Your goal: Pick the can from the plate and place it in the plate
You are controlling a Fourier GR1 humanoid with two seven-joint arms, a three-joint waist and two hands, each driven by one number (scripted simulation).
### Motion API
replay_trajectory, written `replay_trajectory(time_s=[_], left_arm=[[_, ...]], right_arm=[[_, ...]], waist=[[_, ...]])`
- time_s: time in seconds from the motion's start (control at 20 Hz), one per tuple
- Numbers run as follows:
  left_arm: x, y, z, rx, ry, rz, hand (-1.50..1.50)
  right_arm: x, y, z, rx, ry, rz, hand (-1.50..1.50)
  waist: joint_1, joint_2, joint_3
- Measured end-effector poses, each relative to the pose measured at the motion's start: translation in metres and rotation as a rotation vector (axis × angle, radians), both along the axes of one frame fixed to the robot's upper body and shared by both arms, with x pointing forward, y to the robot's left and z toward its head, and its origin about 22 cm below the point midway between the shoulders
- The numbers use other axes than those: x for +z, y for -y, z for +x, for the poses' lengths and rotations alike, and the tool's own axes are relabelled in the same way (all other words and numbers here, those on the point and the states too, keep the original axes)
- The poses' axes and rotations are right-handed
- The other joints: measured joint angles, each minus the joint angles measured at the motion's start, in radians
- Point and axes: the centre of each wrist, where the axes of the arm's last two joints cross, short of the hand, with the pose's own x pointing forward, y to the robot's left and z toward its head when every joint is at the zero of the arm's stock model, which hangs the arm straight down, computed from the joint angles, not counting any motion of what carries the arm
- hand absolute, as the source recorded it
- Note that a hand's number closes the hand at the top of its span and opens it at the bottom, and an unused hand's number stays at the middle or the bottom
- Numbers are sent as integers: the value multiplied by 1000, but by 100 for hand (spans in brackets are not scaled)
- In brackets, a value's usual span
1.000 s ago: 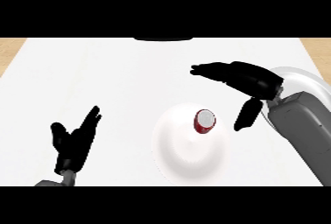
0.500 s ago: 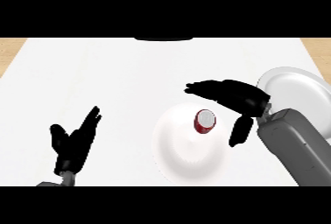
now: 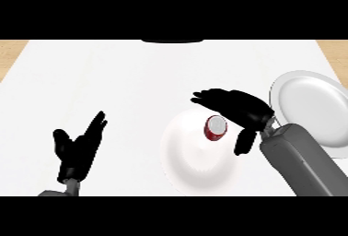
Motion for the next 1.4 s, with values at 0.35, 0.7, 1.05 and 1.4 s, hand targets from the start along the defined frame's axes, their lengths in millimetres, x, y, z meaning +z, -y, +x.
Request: replay_trajectory(time_s=[0.35, 0.7, 1.05, 1.4], left_arm=[[-1, 2, 1, 0, 2, 8, 0], [0, 5, 2, 4, -1, 4, 0], [-2, 0, 0, 0, 3, 5, 0], [1, 2, -1, 11, 4, 14, 0]], right_arm=[[-22, -8, 3, -7, 0, -45, -150], [-36, -22, 4, 34, -5, -129, 150], [-49, -18, 9, 102, 70, -144, 150], [-48, -16, 6, 80, 159, -33, 150]], waist=[[1, 0, 0], [1, 0, 0], [2, -2, 0], [-3, -1, -1]])
